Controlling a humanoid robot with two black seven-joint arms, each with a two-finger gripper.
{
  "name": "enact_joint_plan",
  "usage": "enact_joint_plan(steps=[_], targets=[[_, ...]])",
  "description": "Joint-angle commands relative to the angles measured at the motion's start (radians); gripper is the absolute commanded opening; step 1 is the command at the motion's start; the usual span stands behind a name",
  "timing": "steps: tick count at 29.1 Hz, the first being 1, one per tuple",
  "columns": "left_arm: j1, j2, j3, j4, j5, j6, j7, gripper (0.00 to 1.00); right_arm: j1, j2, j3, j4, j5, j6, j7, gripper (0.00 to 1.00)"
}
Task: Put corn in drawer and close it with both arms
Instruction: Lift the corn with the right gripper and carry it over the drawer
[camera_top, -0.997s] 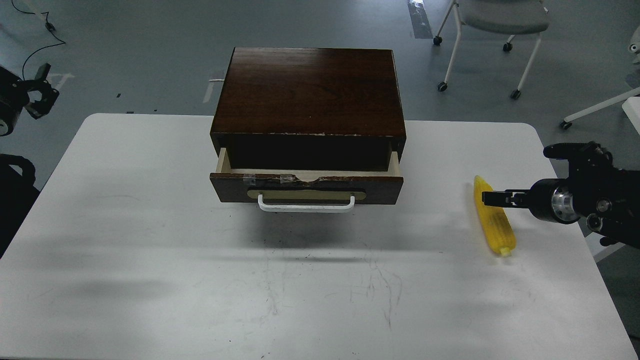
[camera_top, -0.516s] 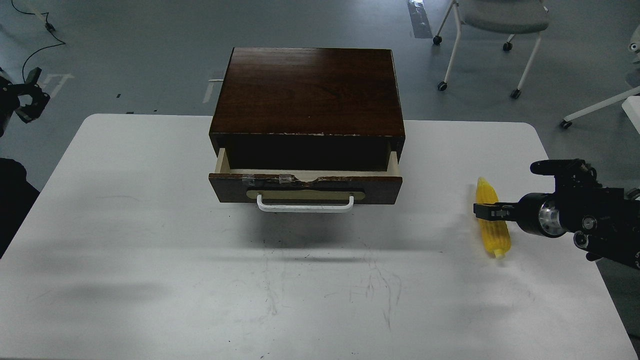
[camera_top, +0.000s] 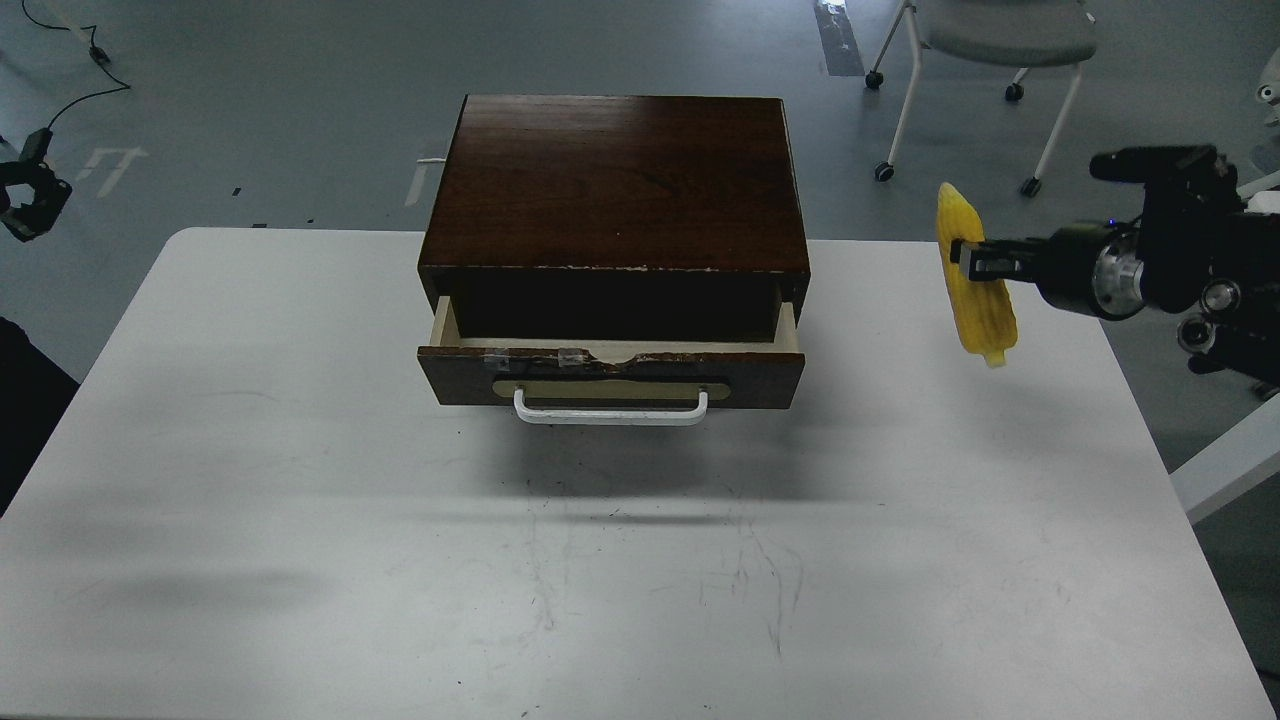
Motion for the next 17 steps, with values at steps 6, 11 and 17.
enact_joint_plan(steps=[6, 11, 17], targets=[[-0.008, 0.022, 0.008, 0.000, 0.004, 0.000, 0.016, 0.98, 0.241, 0.231, 0.004, 0.088, -0.383, 0.026, 0.097, 0.05], [-0.005, 0.023, 0.008, 0.000, 0.004, 0.000, 0.013, 0.98, 0.235, 0.360, -0.010, 0.090, -0.518, 0.026, 0.098, 0.05], [-0.008, 0.022, 0.007, 0.000, 0.004, 0.000, 0.011, 0.98, 0.206, 0.462, -0.036, 0.090, -0.723, 0.025, 0.118, 0.05]])
